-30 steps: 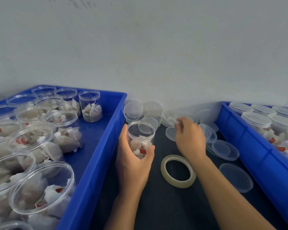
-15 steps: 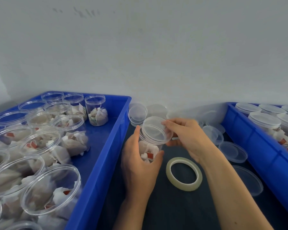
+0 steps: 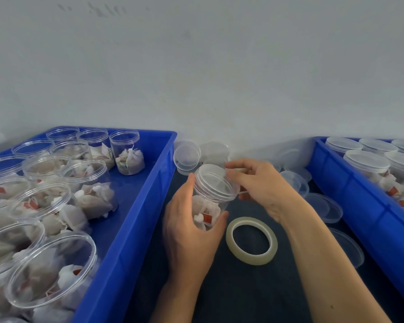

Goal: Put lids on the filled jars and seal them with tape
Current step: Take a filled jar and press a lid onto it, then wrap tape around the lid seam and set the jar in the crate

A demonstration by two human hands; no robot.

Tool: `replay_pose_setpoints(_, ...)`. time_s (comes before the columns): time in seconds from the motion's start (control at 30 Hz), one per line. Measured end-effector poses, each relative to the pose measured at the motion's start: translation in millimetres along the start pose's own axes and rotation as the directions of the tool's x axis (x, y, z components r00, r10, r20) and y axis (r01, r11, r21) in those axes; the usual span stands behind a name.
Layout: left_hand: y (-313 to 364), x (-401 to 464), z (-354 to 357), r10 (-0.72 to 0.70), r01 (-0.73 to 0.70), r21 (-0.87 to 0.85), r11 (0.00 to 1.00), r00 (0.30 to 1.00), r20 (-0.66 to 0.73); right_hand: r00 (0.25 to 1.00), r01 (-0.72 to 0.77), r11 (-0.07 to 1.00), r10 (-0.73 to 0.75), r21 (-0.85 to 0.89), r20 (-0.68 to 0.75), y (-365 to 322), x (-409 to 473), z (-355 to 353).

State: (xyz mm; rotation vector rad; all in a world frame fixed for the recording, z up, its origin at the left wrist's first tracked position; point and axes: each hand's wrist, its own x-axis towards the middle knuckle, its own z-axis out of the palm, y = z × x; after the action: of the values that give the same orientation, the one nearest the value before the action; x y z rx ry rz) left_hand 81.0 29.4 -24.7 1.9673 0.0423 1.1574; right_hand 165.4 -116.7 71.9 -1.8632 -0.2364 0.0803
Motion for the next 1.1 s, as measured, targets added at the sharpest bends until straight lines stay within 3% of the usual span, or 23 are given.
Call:
replay_pose_setpoints(0.2, 1.9, -2.6, 0.9, 0.009, -0.011, 0.042, 0.999, 0.999, 0.036, 0.982, 0.186, 0.957, -0.183, -0.225, 0.033, -0.7, -2.8, 2.8)
replay_pose_setpoints(0.5, 2.1, -1.6, -0.3, 0.036, -0.035, 0.126, 0.991, 0.999, -0.002, 0.936, 0.288, 0.900, -0.192, -0.326, 0.295, -14.2, -15.2, -4.6)
replay_pose_setpoints(0.8, 7.3, 0.5, -4.0, 0.089, -0.098, 0.112, 0.989, 0.992, 0.085, 0.907, 0.280, 0.925, -0.167, -0.257, 0.387, -13.7, -18.7, -23.4)
replay_pose_setpoints(1.1, 17.7, 5.2, -13.8, 0.071, -0.089, 0.059, 0.994, 0.964, 0.255, 0.828, 0.286, 0.952, -0.189, -0.109, 0.528, -4.9, -22.7, -48.5)
